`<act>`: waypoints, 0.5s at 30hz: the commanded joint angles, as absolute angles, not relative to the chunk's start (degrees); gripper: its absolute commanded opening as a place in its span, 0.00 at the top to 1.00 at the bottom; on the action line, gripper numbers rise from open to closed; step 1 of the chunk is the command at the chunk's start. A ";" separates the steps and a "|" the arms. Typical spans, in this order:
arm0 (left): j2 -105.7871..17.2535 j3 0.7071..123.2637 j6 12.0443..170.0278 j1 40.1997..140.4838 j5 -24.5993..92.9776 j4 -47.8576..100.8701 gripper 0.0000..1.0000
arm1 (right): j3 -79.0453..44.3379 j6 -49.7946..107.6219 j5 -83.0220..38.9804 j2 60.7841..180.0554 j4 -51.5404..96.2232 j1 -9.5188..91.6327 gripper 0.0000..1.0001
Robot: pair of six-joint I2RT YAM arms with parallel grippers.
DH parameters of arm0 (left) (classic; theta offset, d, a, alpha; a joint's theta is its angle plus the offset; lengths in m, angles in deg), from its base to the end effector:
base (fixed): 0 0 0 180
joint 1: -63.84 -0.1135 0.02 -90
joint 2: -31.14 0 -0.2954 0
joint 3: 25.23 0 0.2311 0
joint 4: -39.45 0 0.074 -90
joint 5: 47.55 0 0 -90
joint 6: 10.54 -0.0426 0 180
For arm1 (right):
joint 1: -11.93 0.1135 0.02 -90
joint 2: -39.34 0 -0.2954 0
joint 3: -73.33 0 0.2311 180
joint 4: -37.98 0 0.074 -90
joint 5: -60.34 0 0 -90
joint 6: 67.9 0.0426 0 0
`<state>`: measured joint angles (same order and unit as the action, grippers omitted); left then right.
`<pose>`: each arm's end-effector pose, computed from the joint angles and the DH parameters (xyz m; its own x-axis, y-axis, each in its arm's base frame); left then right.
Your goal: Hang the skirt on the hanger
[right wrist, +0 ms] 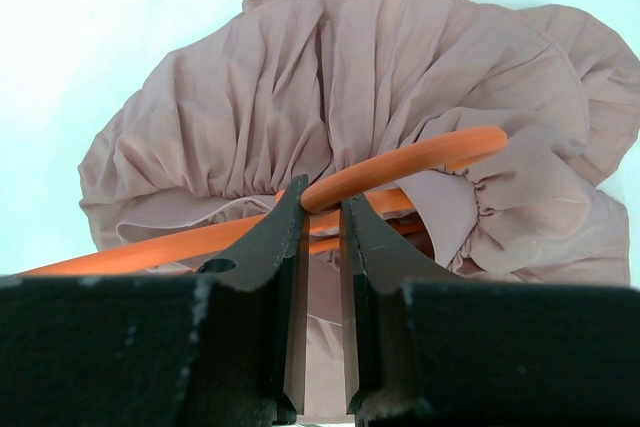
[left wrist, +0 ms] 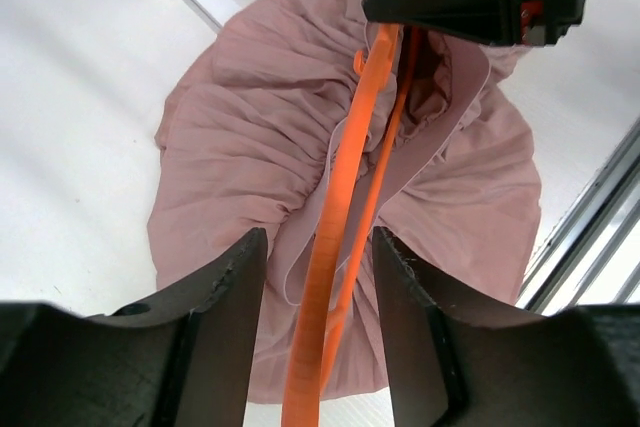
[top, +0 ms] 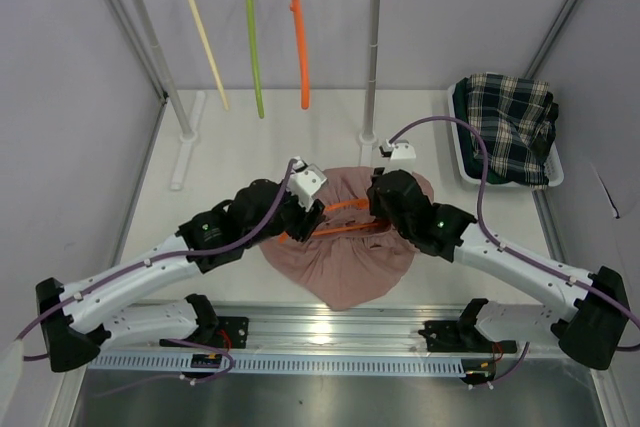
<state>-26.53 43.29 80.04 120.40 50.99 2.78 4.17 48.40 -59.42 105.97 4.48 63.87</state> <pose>0.1119 -0.1580 0.3560 -0.2476 0.3568 -0.9008 0.7491 0.6601 0.0556 0.1577 0.1672 0.3378 -0.4710 0.0224 -0.8819 -0.2370 0.9597 0.1509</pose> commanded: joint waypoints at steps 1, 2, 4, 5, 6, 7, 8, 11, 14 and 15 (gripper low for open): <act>-23.80 46.15 83.14 120.36 52.55 1.99 0.45 | 5.98 50.84 -60.33 104.47 5.45 63.70 1.00; -23.18 46.33 83.50 120.36 53.08 1.99 0.44 | 6.25 50.84 -60.42 104.12 5.45 63.70 1.00; -21.25 46.77 85.33 120.27 55.53 1.21 0.40 | 6.77 50.93 -60.25 103.76 5.62 63.43 1.00; -20.63 47.20 86.13 120.18 58.85 0.50 0.38 | 7.30 50.93 -60.16 103.15 5.80 63.43 1.00; -19.67 47.82 86.83 119.92 60.19 -0.63 0.37 | 7.48 51.10 -59.99 102.97 6.06 63.17 1.00; -19.31 47.91 88.49 119.13 61.86 -1.34 0.36 | 7.65 51.19 -59.90 102.71 6.06 63.08 1.00; -18.96 48.26 89.73 118.43 62.05 -2.05 0.35 | 8.00 51.19 -59.81 102.19 6.15 63.00 1.00; -17.73 48.53 94.38 113.78 60.04 -4.33 0.34 | 8.27 51.28 -59.54 101.48 6.06 62.91 1.00; -18.69 47.57 98.61 106.49 53.04 -6.79 0.37 | 8.79 51.45 -59.37 100.52 6.15 62.73 1.00; -19.13 47.21 99.92 103.95 51.34 -7.06 0.40 | 8.97 51.37 -59.19 100.25 6.24 62.73 1.00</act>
